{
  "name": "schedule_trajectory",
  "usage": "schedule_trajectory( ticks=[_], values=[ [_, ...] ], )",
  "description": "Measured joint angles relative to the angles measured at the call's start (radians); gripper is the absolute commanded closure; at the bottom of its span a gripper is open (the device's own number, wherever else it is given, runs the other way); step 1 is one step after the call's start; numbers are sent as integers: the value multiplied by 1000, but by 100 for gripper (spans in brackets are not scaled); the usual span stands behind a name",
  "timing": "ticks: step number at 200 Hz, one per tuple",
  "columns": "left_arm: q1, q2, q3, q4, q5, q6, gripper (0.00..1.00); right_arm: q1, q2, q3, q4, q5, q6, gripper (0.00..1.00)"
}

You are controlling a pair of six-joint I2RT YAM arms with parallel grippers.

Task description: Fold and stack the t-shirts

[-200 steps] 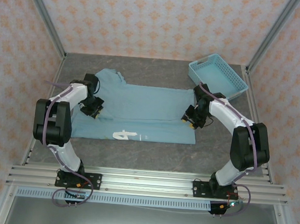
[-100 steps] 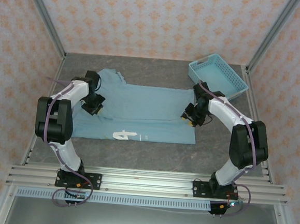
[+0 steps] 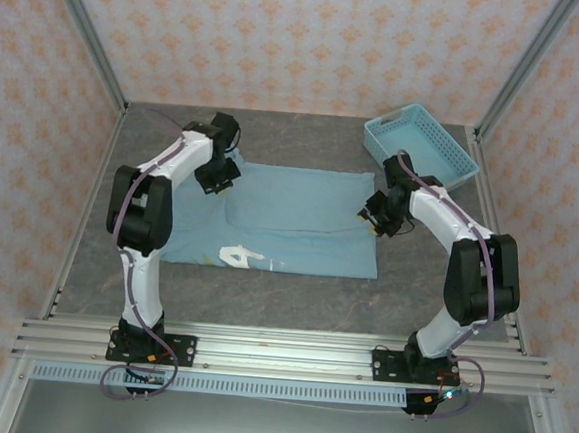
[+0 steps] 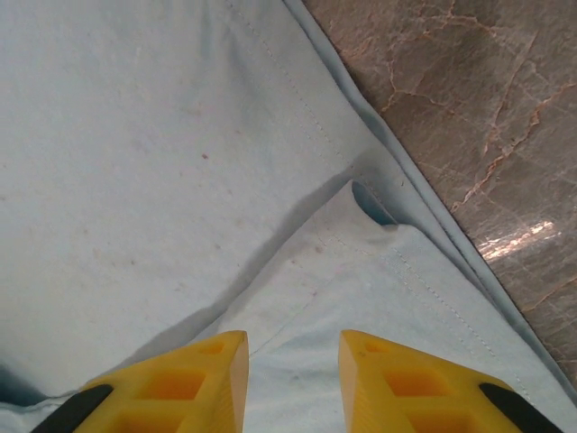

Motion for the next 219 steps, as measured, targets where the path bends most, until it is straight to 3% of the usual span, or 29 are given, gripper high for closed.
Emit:
schedule_trajectory(
  ticks=[10,24,34,50,70,90,108,121,152,184,219],
  values=[
    [-5,31,24,-21,-13,22,97,0,0,0,0,0,6,68],
    [-9,64,55,-47,-32,54,66,0,0,0,1,0,10,68],
    [-12,76,64,-62,-54,64,51,0,0,0,1,0,10,68],
    [-13,69,64,-90,-102,74,46,0,0,-2,2,0,10,68],
    [-12,4,26,-98,-156,73,49,0,0,-24,10,0,10,70],
    [13,-152,-101,-89,-153,58,63,9,0,-57,11,0,16,73],
    [94,-307,-254,-74,-105,35,75,34,1,-73,12,-1,25,75],
    [176,-365,-356,-64,-71,17,78,59,8,-73,19,-6,32,78],
    [296,-308,-483,-40,-14,2,81,88,80,-73,33,-10,28,82],
    [308,-204,-498,-3,-19,-8,85,85,155,-58,-2,8,-16,83],
    [308,-244,-543,8,-80,-17,85,86,166,-48,-44,23,-98,84]
  ],
)
